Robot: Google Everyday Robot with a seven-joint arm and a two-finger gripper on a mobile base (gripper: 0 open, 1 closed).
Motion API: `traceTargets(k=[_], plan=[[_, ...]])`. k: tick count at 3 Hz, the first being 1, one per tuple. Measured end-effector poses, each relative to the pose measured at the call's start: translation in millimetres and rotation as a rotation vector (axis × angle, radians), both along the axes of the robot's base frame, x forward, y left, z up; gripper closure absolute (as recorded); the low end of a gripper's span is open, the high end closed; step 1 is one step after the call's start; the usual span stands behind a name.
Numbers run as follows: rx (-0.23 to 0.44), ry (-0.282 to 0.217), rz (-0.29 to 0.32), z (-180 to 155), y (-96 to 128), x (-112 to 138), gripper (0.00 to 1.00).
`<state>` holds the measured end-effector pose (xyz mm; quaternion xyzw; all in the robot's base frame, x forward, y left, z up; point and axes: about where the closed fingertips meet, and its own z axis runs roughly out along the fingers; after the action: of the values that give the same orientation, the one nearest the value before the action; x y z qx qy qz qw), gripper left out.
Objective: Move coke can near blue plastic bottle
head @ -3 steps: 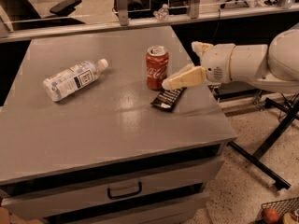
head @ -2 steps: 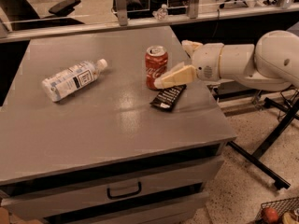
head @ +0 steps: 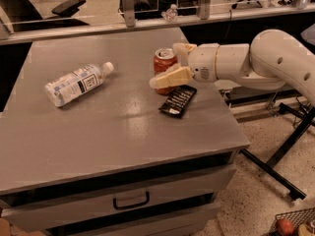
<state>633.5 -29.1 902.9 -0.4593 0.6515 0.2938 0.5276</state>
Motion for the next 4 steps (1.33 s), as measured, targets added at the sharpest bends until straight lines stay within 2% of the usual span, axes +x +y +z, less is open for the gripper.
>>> traceTargets(k=[2,3,4], plan=[[-0.005,-0.006,0.037,3,21,11,0.61],[0.033,-0.006,0.032,20,38,29,0.85],[0.072,-0.009,0.026,44,59,50,1.0]])
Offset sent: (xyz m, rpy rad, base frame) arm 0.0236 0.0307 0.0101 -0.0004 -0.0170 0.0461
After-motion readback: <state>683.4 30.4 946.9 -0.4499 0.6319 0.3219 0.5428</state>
